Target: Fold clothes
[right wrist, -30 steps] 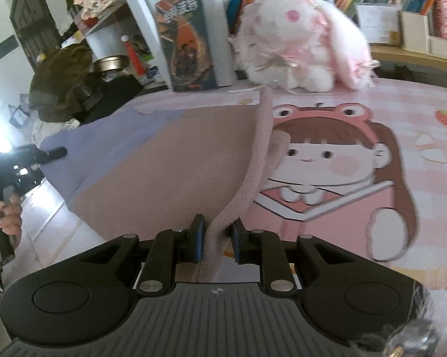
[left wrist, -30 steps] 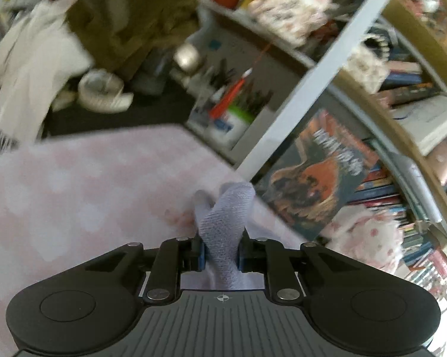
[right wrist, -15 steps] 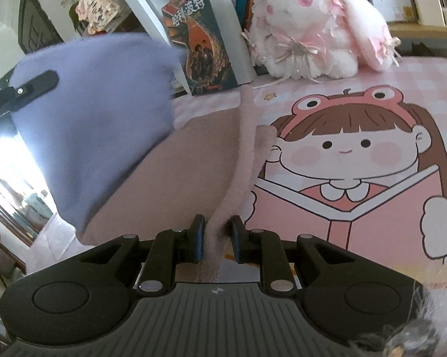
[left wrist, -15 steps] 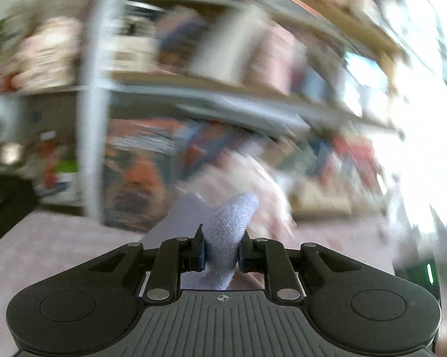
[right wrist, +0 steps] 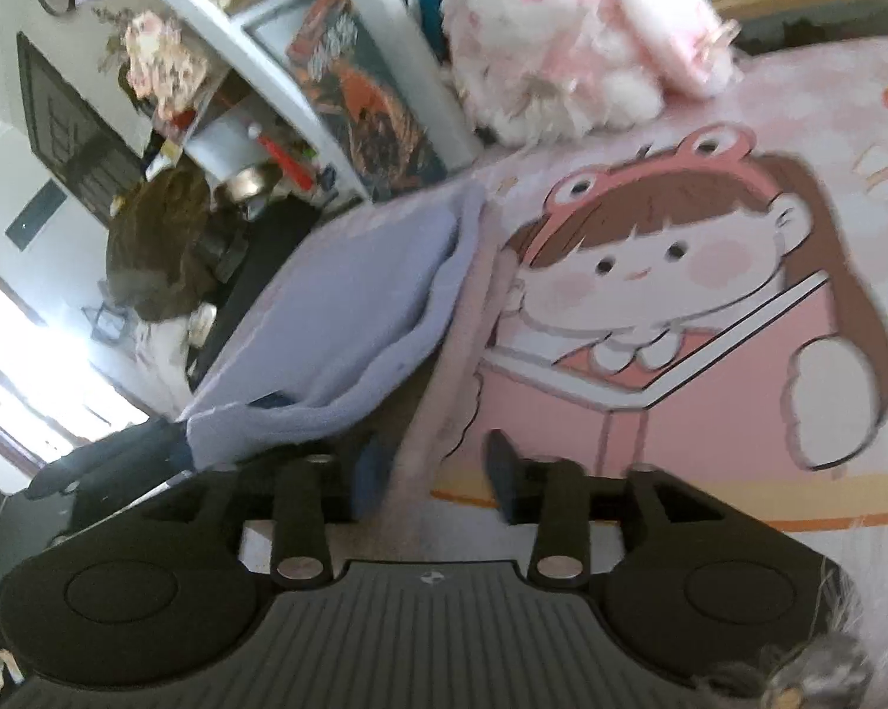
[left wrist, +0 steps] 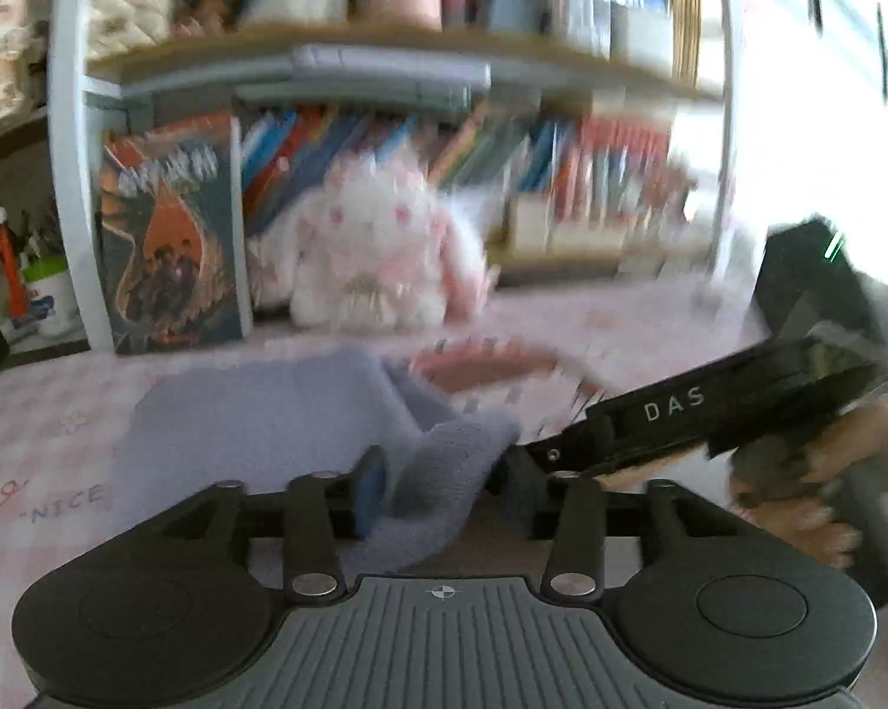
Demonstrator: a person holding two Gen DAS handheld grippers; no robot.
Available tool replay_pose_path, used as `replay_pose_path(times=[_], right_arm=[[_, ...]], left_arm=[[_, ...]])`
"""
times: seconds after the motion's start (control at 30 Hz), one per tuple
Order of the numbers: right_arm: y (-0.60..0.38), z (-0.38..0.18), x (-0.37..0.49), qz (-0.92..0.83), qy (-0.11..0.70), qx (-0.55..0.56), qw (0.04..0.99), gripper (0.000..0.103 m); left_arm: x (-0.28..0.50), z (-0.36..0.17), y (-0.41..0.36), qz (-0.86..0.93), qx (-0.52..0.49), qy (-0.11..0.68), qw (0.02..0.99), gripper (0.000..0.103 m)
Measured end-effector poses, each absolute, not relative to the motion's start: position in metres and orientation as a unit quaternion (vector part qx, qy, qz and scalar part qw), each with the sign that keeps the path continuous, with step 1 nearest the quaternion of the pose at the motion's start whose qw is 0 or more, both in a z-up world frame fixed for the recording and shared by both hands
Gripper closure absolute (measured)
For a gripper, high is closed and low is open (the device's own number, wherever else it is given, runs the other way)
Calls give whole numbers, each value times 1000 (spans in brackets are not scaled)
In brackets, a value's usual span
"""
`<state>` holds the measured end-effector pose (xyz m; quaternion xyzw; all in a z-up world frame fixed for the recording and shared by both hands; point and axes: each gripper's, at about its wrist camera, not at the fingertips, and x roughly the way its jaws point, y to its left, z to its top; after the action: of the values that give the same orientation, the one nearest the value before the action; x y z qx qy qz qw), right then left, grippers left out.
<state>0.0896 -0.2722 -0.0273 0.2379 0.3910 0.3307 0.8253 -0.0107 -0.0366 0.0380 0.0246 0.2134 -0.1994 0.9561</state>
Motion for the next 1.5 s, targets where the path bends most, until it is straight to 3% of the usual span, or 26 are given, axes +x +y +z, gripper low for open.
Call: replay_pose_path(times=[0.1,0.27,0.47,0.5,0.57,0.6,0.63,0.73,0.8,0.93,1.03,1.07,1.1,1.13,1.2,1.5], right_arm=[[-290,-18,89,325,378,264,826,55],[-295,-2,89,361,367,312,799,36],[-247,0,93,361,407,265,796,34],[-239,-3,95,353,412,251,801,35],[-228,-5,97,342,416,223,813,55],[-223,-5,96,339,412,208,820,74],[-220,0,90,346,391,186,832,83],[-222,21,59,411,300,131,851,89],[-230,18,51,427,286,131,848,91],[-242,-23,75,347,370,165,846,91],[-248,-19,76,326,379,178,847,91],[-248,-14,73,318,376,166,854,90],[-250,-8,70,311,366,162,862,83],[-253,-2,68,304,356,158,869,70],[-257,11,62,293,336,152,882,59],[-205,25,58,345,358,108,861,45]], left_arm=[[-30,54,-4,-193,-27,167,966,44],[-35,51,52,-125,-99,169,973,48],[-24,13,49,-95,-46,216,971,48],[-26,11,47,-91,-41,212,972,48],[-29,7,43,-90,-26,211,973,48],[-31,4,42,-87,-17,212,973,48],[-34,2,41,-85,-8,213,973,48],[-36,1,40,-88,8,222,971,47],[-37,1,39,-89,19,227,970,46],[-36,0,30,-83,50,226,969,44],[-36,3,39,-91,33,227,969,43],[-39,6,45,-92,18,220,971,43],[-42,10,52,-92,4,214,972,43],[-45,13,58,-92,-11,207,974,43],[-50,20,69,-94,-33,188,977,43],[-45,27,72,-124,-40,172,976,44]])
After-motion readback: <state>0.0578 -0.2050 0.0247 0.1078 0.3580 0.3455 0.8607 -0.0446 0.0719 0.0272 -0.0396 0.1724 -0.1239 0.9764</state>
